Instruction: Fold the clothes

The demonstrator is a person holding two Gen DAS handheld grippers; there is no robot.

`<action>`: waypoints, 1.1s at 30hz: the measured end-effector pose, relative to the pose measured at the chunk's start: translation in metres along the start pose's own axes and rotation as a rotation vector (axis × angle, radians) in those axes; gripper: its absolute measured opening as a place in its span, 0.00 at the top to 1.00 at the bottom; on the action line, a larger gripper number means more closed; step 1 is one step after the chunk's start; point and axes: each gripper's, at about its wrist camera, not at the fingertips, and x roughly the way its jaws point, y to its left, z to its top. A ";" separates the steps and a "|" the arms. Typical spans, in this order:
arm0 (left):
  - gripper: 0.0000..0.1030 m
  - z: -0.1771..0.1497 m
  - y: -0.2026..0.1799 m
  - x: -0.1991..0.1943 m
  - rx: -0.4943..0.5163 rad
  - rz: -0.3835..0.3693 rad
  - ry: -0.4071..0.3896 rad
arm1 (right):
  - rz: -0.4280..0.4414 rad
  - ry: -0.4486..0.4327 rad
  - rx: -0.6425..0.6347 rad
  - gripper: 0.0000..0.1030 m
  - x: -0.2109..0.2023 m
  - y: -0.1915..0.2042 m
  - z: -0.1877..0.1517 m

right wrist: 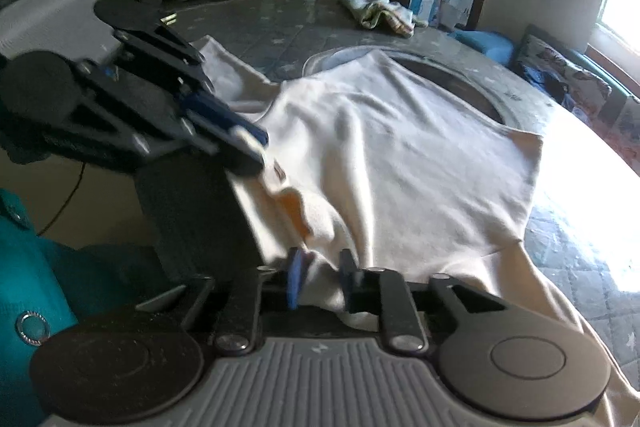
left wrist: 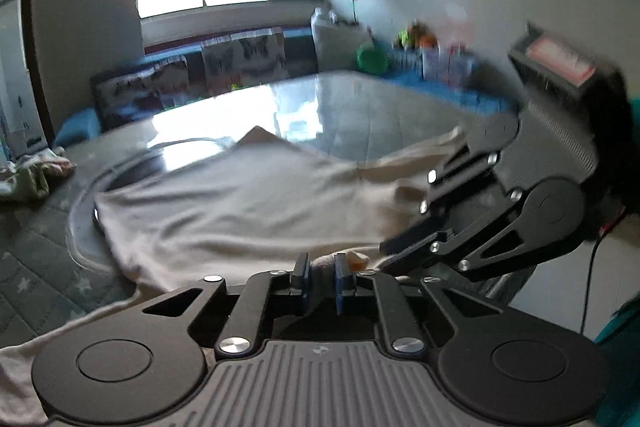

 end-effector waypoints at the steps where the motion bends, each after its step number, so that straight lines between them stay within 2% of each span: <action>1: 0.87 0.000 0.001 -0.003 -0.002 -0.007 -0.005 | 0.003 -0.013 0.009 0.92 -0.004 -0.001 0.000; 2: 0.87 -0.001 0.002 -0.006 -0.004 -0.014 -0.009 | 0.008 -0.021 0.015 0.93 -0.006 -0.001 -0.001; 8: 0.86 -0.018 0.003 0.009 0.024 -0.041 0.137 | 0.073 -0.003 -0.007 0.93 -0.009 0.000 -0.003; 10: 0.81 -0.018 0.006 0.011 0.020 -0.043 0.154 | 0.083 -0.011 -0.009 0.93 -0.011 -0.001 -0.001; 14: 0.79 -0.012 0.012 0.010 0.003 -0.052 0.136 | 0.091 -0.052 0.018 0.86 -0.009 -0.007 0.010; 17: 0.79 -0.009 0.016 0.006 0.000 -0.044 0.122 | 0.102 -0.041 -0.004 0.81 0.003 0.000 0.013; 23: 0.79 -0.002 0.014 0.008 0.004 -0.058 0.097 | 0.094 -0.015 -0.001 0.81 0.014 0.007 0.006; 29: 0.75 -0.004 -0.005 0.032 0.067 -0.105 0.115 | 0.060 -0.002 0.014 0.81 0.005 0.006 0.002; 33: 0.77 -0.005 -0.008 0.044 0.084 -0.087 0.124 | 0.033 -0.014 0.036 0.91 0.003 0.003 -0.002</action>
